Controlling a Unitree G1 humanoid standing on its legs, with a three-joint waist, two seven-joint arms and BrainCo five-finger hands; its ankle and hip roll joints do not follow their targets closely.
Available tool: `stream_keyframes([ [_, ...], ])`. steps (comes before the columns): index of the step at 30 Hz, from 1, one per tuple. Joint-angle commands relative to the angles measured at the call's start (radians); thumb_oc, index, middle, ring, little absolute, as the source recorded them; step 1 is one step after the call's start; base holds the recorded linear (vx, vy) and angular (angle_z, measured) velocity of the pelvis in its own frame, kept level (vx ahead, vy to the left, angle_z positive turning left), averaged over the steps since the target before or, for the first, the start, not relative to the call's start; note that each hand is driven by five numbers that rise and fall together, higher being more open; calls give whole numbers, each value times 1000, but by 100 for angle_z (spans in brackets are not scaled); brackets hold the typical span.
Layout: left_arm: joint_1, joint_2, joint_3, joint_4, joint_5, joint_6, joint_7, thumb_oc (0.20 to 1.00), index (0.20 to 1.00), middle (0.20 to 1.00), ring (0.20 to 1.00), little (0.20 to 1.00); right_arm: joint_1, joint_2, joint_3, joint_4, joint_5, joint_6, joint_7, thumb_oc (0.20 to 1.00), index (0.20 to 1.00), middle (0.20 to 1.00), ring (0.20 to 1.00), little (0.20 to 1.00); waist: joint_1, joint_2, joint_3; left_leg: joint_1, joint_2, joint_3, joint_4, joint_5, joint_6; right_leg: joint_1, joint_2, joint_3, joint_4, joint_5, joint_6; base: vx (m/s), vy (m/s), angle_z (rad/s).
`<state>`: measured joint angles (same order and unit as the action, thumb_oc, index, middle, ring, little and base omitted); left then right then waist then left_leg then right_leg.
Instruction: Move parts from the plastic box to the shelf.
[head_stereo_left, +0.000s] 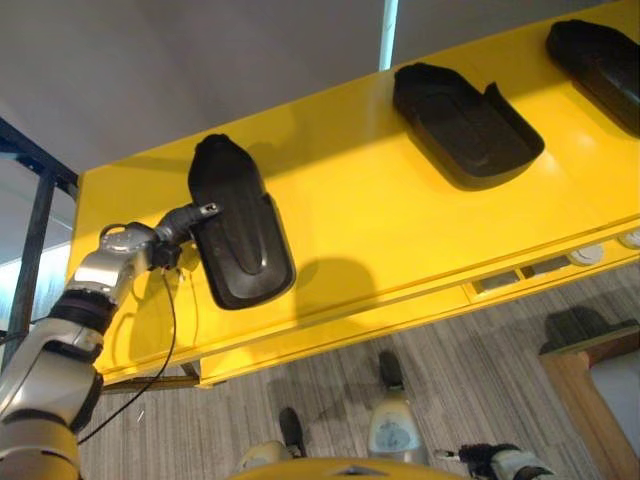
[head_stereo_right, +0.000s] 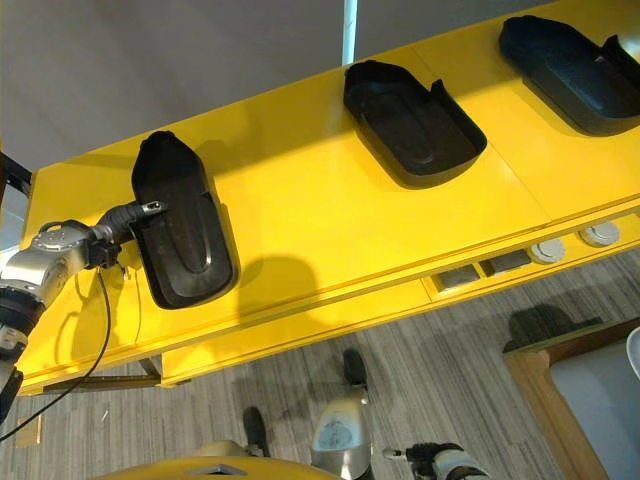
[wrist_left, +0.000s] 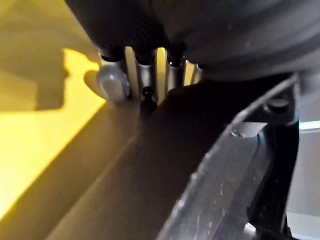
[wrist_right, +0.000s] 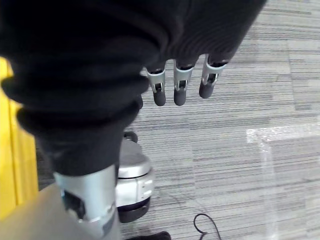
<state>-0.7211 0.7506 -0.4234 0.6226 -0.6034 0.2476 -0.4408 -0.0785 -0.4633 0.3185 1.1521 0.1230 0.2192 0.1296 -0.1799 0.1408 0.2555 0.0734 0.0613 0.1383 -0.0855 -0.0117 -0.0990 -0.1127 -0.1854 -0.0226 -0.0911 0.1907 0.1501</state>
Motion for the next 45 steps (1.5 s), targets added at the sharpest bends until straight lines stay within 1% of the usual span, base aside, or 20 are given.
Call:
stream_keyframes([
  [1,-73,87,-58,80,152,-16,38,200,200,200,200,200,-60,-10,31,38,55,4,7,1000,1000,1000,1000,1000,-17,-17,25,-78,-72,26,72,-16,82,2,46,51,26,-80,-11,-51,-29,-1],
  [3,-89,90,-70,94,160,-7,53,200,200,200,200,200,-70,-12,34,35,69,10,6,1000,1000,1000,1000,1000,-16,-20,34,-85,-68,24,74,-13,79,-4,43,53,24,-77,-9,-53,-35,-3],
  [4,-102,90,-73,108,170,2,62,529,529,529,529,529,-76,-11,35,36,73,11,5,1000,1000,1000,1000,1000,-16,-22,39,-88,-65,23,73,-11,77,-6,43,53,22,-76,-10,-52,-54,-2],
  [5,-111,90,-77,123,182,4,80,1000,1000,1000,1000,1000,-76,-8,33,40,74,8,1,1000,1000,1000,1000,1000,-16,-25,45,-89,-61,21,73,-9,74,-6,44,50,20,-75,-10,-51,-67,0],
  [11,-108,76,-55,143,175,23,171,1000,1000,1000,1000,1000,-57,17,24,57,83,3,-7,1000,1000,1000,1000,1000,-8,-38,34,-79,-55,13,79,-10,71,17,53,33,14,-84,-17,-14,-63,2],
  [13,-94,47,-22,148,145,34,201,1000,1000,1000,1000,1000,-43,35,26,57,86,-91,-30,1000,1000,1000,1000,1000,0,-48,17,-67,-49,11,80,-12,71,39,60,22,10,-90,-22,0,-99,12],
  [17,-71,22,-3,137,192,20,260,1000,1000,1000,1000,1000,-33,58,48,22,100,-137,-18,1000,1000,1000,1000,1000,7,-56,-5,-52,-46,13,76,-12,69,63,66,11,8,-97,-25,1,-65,7],
  [22,-48,-11,38,127,120,-71,368,1000,1000,1000,1000,1000,-9,102,68,-5,118,-156,-14,1000,1000,1000,1000,1000,19,-62,-58,-19,-43,17,68,-14,67,108,75,-2,4,-111,-28,22,-39,8],
  [25,-57,-36,76,75,29,-190,453,1000,1000,1000,1000,1000,6,122,69,3,97,-161,-6,1000,1000,1000,1000,1000,27,-69,-91,2,-39,23,63,-15,62,136,79,-11,4,-119,-29,-12,-21,1],
  [27,-65,-51,110,-2,-16,-272,501,1000,1000,1000,1000,1000,5,132,69,17,92,-155,-11,1000,1000,1000,1000,1000,36,-75,-108,16,-36,25,57,-14,59,155,81,-20,4,-124,-31,-53,-21,0],
  [33,44,-81,216,-375,14,-355,577,1000,1000,1000,1000,1000,-20,137,24,94,114,-93,-28,1000,1000,1000,1000,1000,88,-97,-139,44,-31,-3,48,-20,60,206,83,-44,6,-139,-44,-78,-5,2],
  [35,126,-91,262,-519,40,-393,542,398,398,398,398,398,-15,139,-2,114,127,-57,-39,1000,1000,1000,1000,1000,108,-105,-146,53,-31,-18,40,-24,66,219,84,-50,9,-147,-47,-52,2,2],
  [36,177,-105,284,-588,22,-412,504,200,200,200,200,200,-9,141,-18,124,129,-46,-41,1000,1000,1000,1000,1000,120,-109,-148,58,-32,-28,35,-25,69,224,85,-54,11,-150,-49,-29,3,6],
  [39,346,-198,327,-740,-83,-427,323,200,200,200,200,200,15,153,-61,152,88,-29,-35,1000,1000,1000,1000,1000,149,-118,-148,69,-35,-49,17,-26,77,240,85,-73,13,-155,-49,-42,18,23],
  [40,404,-229,326,-773,-134,-421,186,200,200,200,200,200,23,157,-68,157,59,-22,-25,1000,1000,1000,1000,1000,159,-121,-147,69,-37,-55,15,-28,81,242,84,-79,14,-156,-50,-71,29,17],
  [41,455,-249,310,-807,-205,-371,-9,200,200,200,200,200,28,160,-71,162,25,-18,-18,1000,1000,1000,1000,1000,169,-123,-146,67,-38,-61,14,-30,84,241,83,-82,17,-155,-50,-85,47,8],
  [42,492,-254,284,-830,-266,-317,-126,200,200,200,200,200,26,160,-69,168,2,-24,-13,1000,1000,1000,1000,1000,177,-123,-143,65,-39,-65,14,-30,86,240,81,-85,21,-154,-49,-78,70,24],
  [43,521,-259,254,-845,-338,-284,-197,200,200,200,200,200,22,155,-61,173,-10,-41,-15,1000,1000,1000,1000,1000,184,-121,-139,64,-40,-67,13,-31,88,241,78,-89,23,-154,-48,-62,109,37],
  [44,543,-271,226,-866,-422,-194,-324,200,200,200,200,200,14,149,-47,171,-22,-64,-28,1000,1000,1000,1000,1000,194,-117,-140,65,-41,-70,11,-34,95,245,72,-97,24,-159,-47,-38,99,40],
  [45,544,-275,220,-869,-411,-160,-360,200,200,200,200,200,11,147,-42,168,-27,-68,-31,1000,1000,1000,1000,1000,195,-116,-141,65,-41,-70,9,-35,97,246,70,-98,24,-161,-47,-45,114,34],
])
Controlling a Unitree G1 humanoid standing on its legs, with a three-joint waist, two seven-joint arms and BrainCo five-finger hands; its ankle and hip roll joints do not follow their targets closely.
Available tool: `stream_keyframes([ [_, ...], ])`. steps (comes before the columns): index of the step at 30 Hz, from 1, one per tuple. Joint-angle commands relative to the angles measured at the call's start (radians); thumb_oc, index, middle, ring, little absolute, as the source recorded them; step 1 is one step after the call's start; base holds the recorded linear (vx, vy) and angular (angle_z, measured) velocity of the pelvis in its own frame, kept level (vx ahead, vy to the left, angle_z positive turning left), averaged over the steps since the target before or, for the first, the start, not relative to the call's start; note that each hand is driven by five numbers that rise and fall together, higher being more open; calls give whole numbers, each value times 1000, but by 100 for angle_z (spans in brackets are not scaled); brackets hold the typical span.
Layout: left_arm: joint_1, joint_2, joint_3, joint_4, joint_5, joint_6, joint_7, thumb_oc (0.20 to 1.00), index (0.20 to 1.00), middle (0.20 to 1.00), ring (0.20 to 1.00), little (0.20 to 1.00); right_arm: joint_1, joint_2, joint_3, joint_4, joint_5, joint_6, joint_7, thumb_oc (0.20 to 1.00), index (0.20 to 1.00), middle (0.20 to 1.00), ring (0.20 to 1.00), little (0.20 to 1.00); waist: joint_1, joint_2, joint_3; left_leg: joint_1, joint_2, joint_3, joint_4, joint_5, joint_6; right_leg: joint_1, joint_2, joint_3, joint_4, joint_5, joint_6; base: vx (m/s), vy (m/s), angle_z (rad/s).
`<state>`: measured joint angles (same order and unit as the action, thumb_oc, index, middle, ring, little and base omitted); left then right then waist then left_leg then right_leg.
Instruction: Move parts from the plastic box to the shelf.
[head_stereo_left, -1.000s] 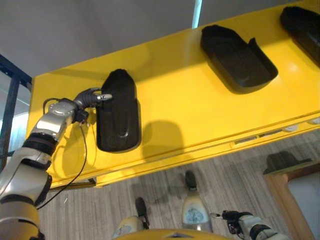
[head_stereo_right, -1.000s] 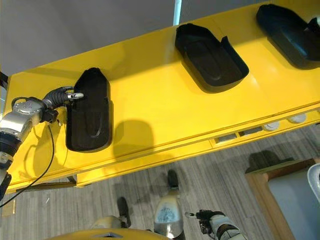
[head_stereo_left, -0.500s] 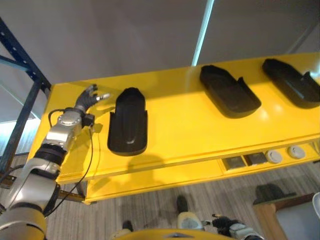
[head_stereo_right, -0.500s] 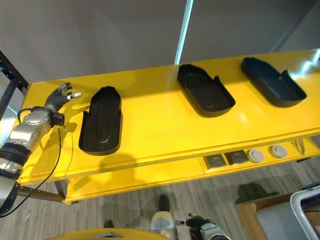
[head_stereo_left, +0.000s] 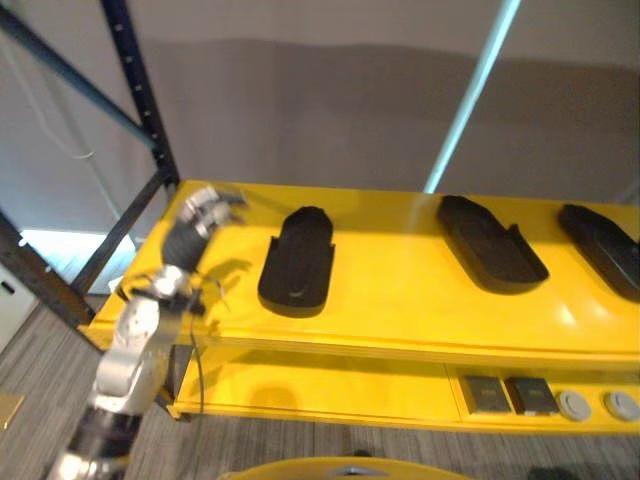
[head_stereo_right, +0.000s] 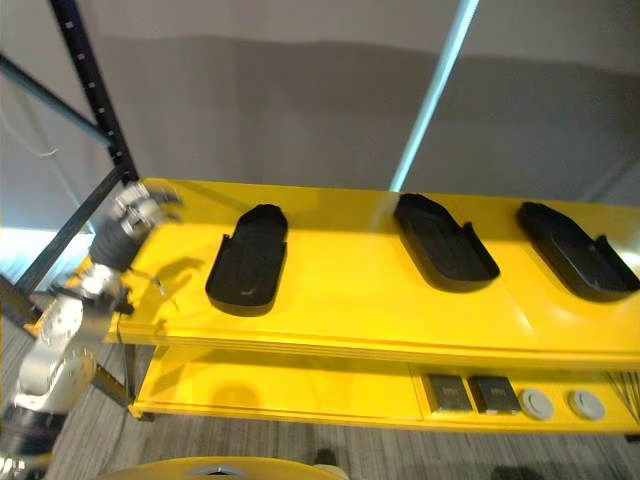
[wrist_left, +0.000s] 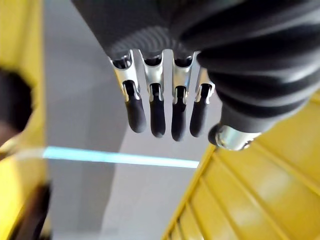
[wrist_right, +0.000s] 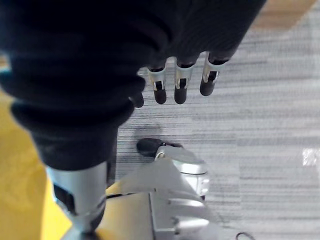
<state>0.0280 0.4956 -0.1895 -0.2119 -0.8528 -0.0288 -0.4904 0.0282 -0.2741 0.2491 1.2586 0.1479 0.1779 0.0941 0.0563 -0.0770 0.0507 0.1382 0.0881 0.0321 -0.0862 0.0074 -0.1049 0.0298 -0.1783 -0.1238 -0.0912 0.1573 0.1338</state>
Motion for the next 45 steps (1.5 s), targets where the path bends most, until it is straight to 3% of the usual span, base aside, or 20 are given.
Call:
stream_keyframes([
  [1,-207,11,-78,-49,-88,211,-429,200,200,200,200,200,-120,-43,54,51,-63,-49,-36,1000,1000,1000,1000,1000,-39,107,62,-1,-69,36,7,-53,108,100,60,1,36,-132,-29,-32,70,21],
  [4,-194,57,-140,-39,-86,245,-509,200,200,200,200,200,-146,-50,82,23,-57,-56,-77,1000,1000,1000,1000,1000,-41,116,65,0,-68,38,1,-51,110,98,56,-3,43,-136,-24,-38,80,7],
  [7,-164,104,-202,-41,-71,329,-552,200,200,200,200,200,-179,-60,102,-16,-10,-79,-94,1000,1000,1000,1000,1000,-44,130,61,-3,-72,36,-1,-52,112,96,52,-4,43,-141,-20,-23,85,6],
  [12,-103,130,-262,31,-36,323,-529,200,200,200,200,200,-185,-70,124,-37,-24,-84,-104,1000,1000,1000,1000,1000,-51,142,60,-10,-73,43,-1,-54,112,92,49,-1,38,-141,-14,-25,68,4],
  [18,-91,110,-265,96,-42,270,-372,200,200,200,200,200,-164,-87,107,-39,-18,-41,-121,1000,1000,1000,1000,1000,-69,139,67,-13,-72,56,-1,-54,117,82,51,12,36,-134,-13,4,0,-1],
  [21,-88,101,-251,106,-47,279,-351,200,200,200,200,200,-147,-93,89,-35,-2,-32,-127,1000,1000,1000,1000,1000,-73,137,71,-13,-72,57,-1,-54,118,82,52,15,34,-131,-13,43,-17,-5],
  [26,-108,74,-245,135,-24,285,-274,200,200,200,200,200,-108,-96,58,-23,6,-46,-123,1000,1000,1000,1000,1000,-92,132,74,-21,-71,65,-1,-51,118,74,58,21,37,-128,-13,66,-33,-5],
  [33,-149,53,-244,168,-61,315,-243,200,200,200,200,200,-73,-91,49,-30,7,-79,-117,1000,1000,1000,1000,1000,-116,135,81,-25,-71,75,-1,-50,117,68,60,32,33,-124,-13,63,-23,-6],
  [45,-239,25,-246,258,-51,267,-145,200,200,200,200,200,-49,-106,55,-98,37,-103,-126,1000,1000,1000,1000,1000,-176,165,121,-56,-78,100,-1,-37,112,22,59,68,53,-127,-23,58,16,-5],
])
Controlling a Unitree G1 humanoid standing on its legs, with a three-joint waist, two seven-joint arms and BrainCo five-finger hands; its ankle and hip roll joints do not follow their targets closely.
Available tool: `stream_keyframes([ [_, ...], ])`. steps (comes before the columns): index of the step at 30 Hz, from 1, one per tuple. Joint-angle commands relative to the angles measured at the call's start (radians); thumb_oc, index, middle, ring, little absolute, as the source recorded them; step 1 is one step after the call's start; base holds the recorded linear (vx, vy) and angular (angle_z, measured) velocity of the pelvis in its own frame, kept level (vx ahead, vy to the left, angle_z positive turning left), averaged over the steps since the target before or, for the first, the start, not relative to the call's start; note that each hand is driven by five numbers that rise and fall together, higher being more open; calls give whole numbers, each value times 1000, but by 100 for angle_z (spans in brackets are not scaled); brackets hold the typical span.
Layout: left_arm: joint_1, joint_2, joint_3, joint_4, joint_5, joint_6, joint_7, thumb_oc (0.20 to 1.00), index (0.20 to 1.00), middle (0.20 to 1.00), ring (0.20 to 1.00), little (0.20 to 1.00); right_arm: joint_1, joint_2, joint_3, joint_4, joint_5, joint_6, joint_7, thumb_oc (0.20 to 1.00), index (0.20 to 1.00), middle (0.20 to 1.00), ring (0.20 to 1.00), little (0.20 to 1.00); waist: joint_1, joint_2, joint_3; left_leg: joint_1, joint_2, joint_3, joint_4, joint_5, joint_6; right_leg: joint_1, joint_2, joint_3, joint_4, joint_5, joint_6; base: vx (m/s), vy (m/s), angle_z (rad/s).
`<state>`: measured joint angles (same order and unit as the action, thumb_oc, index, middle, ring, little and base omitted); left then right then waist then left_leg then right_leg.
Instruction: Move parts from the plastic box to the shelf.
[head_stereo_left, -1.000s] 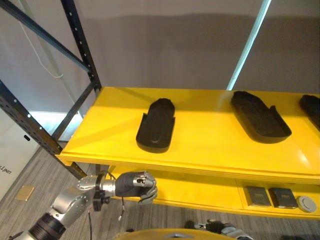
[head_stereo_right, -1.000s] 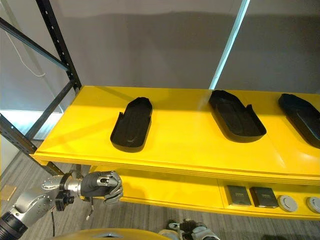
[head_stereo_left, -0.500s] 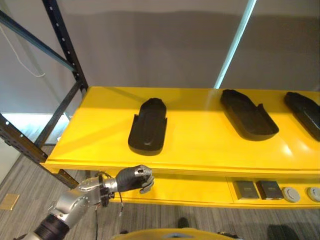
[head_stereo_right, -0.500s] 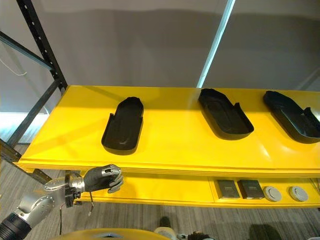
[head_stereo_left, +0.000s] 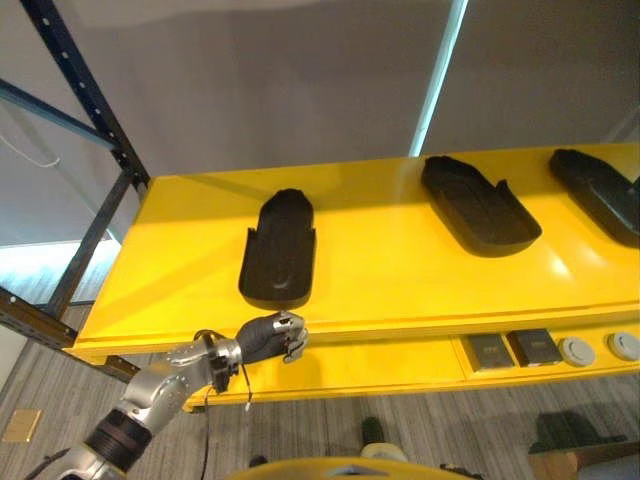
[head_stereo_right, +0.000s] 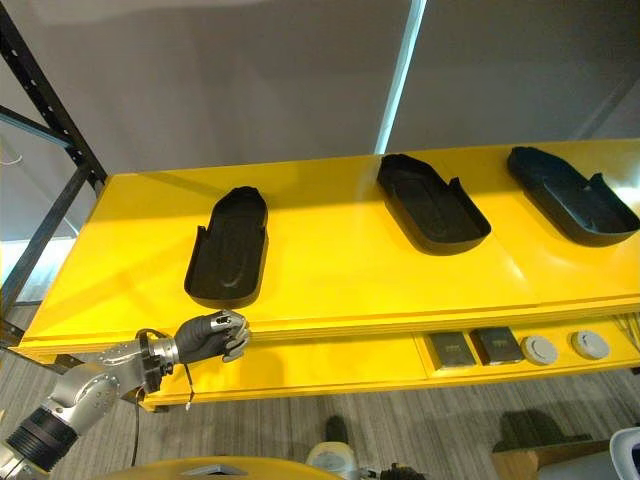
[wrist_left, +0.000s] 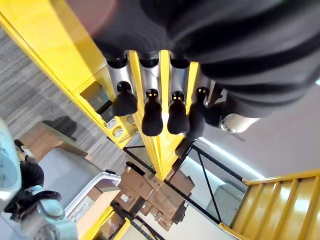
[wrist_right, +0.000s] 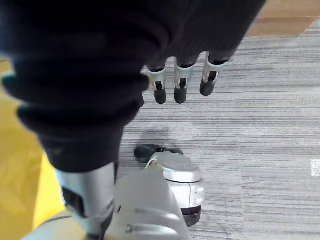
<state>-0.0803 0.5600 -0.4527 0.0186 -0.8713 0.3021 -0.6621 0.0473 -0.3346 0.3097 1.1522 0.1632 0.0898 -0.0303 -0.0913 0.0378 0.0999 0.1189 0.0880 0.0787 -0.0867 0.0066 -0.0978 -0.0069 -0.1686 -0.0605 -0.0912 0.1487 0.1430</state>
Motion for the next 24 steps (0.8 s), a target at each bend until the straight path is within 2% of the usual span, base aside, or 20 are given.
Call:
stream_keyframes([
  [1,-138,-40,15,42,-35,-74,36,200,200,200,200,200,-65,-46,-7,6,20,-13,-2,1000,1000,1000,1000,1000,-33,51,76,-37,-78,56,-1,-35,104,57,49,7,55,-119,-32,62,9,-2],
  [8,-176,-69,39,101,-77,-118,70,200,200,200,200,200,-36,-70,-32,1,10,0,-4,1000,1000,1000,1000,1000,-60,66,98,-37,-82,73,-1,-30,100,44,47,14,68,-122,-36,63,17,-2],
  [14,-219,-125,77,174,-196,-165,81,200,200,200,200,200,-20,-84,-49,-2,-1,-14,7,1000,1000,1000,1000,1000,-83,71,115,-31,-81,82,-1,-27,94,38,47,19,76,-124,-40,54,5,-3],
  [20,-243,-184,124,246,-324,-184,-16,200,200,200,200,200,-19,-75,-48,-1,-10,-22,19,1000,1000,1000,1000,1000,-94,65,119,-21,-74,86,-1,-26,90,41,50,20,83,-128,-43,40,-21,-7],
  [24,-267,-251,155,272,-414,-157,-212,200,200,200,200,200,-23,-61,-41,3,-15,-15,32,1000,1000,1000,1000,1000,-104,55,118,-11,-65,92,-1,-30,86,46,53,22,86,-131,-45,26,-31,-2],
])
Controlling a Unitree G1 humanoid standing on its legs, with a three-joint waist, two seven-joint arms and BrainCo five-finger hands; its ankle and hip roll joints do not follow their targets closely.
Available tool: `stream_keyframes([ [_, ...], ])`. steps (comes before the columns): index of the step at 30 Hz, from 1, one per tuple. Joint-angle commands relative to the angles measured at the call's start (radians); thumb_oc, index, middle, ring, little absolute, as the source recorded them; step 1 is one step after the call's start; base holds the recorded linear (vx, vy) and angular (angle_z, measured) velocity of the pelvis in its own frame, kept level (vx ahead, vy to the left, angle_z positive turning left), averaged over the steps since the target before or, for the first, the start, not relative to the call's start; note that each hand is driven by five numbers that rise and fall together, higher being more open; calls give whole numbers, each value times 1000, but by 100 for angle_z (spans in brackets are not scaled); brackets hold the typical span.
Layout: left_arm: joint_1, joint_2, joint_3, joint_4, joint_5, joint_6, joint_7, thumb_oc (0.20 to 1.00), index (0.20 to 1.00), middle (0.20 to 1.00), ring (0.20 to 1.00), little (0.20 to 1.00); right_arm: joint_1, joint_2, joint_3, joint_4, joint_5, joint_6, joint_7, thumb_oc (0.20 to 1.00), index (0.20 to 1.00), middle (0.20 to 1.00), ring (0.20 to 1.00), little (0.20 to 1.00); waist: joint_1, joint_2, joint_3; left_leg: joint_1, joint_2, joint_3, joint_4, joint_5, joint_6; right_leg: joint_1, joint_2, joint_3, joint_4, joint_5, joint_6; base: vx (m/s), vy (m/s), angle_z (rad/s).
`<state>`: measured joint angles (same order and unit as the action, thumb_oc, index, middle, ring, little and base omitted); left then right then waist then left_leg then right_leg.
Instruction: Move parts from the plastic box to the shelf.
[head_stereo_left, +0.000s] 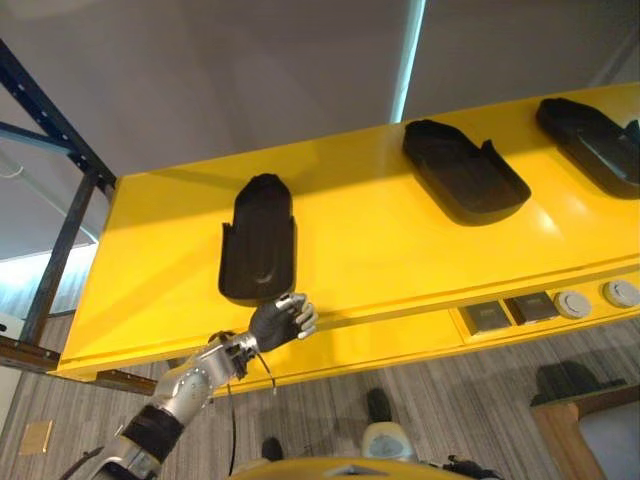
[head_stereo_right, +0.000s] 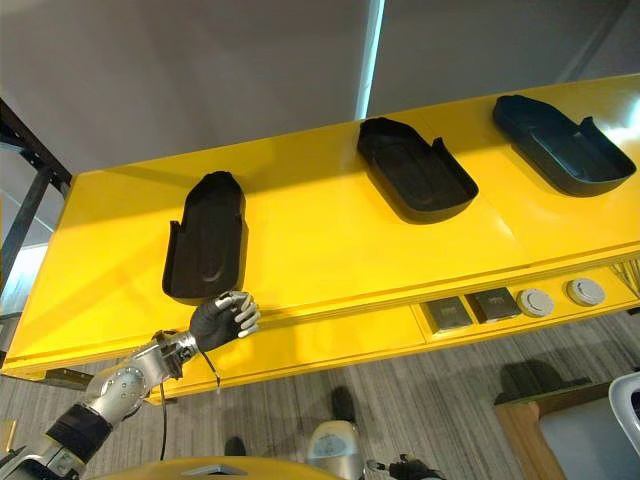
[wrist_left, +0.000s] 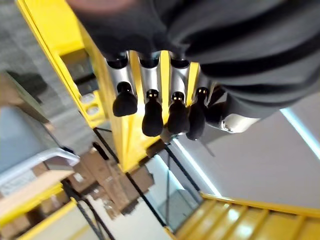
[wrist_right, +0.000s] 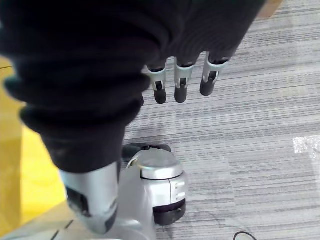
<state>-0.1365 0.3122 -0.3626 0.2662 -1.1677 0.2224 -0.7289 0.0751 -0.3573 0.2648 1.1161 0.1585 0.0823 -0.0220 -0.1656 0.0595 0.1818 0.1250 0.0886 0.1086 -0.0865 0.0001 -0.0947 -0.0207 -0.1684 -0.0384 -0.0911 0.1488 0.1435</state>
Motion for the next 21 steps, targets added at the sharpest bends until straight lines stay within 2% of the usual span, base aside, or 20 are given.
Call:
stream_keyframes([
  [1,-213,-7,65,23,-119,-77,-152,200,200,200,200,200,-51,-37,4,40,-11,-7,25,1000,1000,1000,1000,1000,-30,33,37,-16,-65,62,-1,-24,83,60,53,0,87,-132,-45,14,-41,0],
  [3,-223,-28,57,16,-124,-90,-206,200,200,200,200,200,-58,-29,9,42,-17,-1,28,1000,1000,1000,1000,1000,-33,29,36,-13,-60,64,-1,-26,81,62,55,2,89,-133,-46,4,-36,1],
  [8,-222,-32,46,4,-104,-115,-209,200,200,200,200,200,-59,-29,12,37,-23,12,26,1000,1000,1000,1000,1000,-38,32,38,-7,-57,68,-1,-27,77,65,55,2,91,-138,-46,-1,4,-1],
  [12,-201,-14,59,1,-90,-107,-186,200,200,200,200,200,-51,-35,2,27,-37,21,30,1000,1000,1000,1000,1000,-37,37,39,-2,-58,69,-1,-27,74,74,52,-2,87,-138,-44,-10,27,-4],
  [14,-194,1,69,10,-72,-103,-224,200,200,200,200,200,-46,-36,-4,30,-42,16,30,1000,1000,1000,1000,1000,-34,38,35,1,-58,71,-1,-28,71,81,50,-6,79,-137,-41,0,0,0],
  [18,-187,28,74,-31,-55,-141,-259,200,200,200,200,200,-45,-29,-10,35,-44,12,33,1000,1000,1000,1000,1000,-25,34,24,7,-57,72,-1,-32,68,97,48,-14,63,-132,-37,-26,-2,1],
  [20,-182,52,76,-97,-39,-171,-226,200,200,200,200,200,-49,-20,-9,39,-42,15,33,1000,1000,1000,1000,1000,-14,29,14,10,-56,73,-1,-35,67,106,48,-21,52,-128,-35,-81,-12,3],
  [21,-173,75,83,-164,1,-201,-166,200,200,200,200,200,-52,-14,-9,40,-38,17,31,1000,1000,1000,1000,1000,-3,26,5,11,-56,73,-1,-36,66,114,47,-29,44,-126,-33,-109,1,4],
])
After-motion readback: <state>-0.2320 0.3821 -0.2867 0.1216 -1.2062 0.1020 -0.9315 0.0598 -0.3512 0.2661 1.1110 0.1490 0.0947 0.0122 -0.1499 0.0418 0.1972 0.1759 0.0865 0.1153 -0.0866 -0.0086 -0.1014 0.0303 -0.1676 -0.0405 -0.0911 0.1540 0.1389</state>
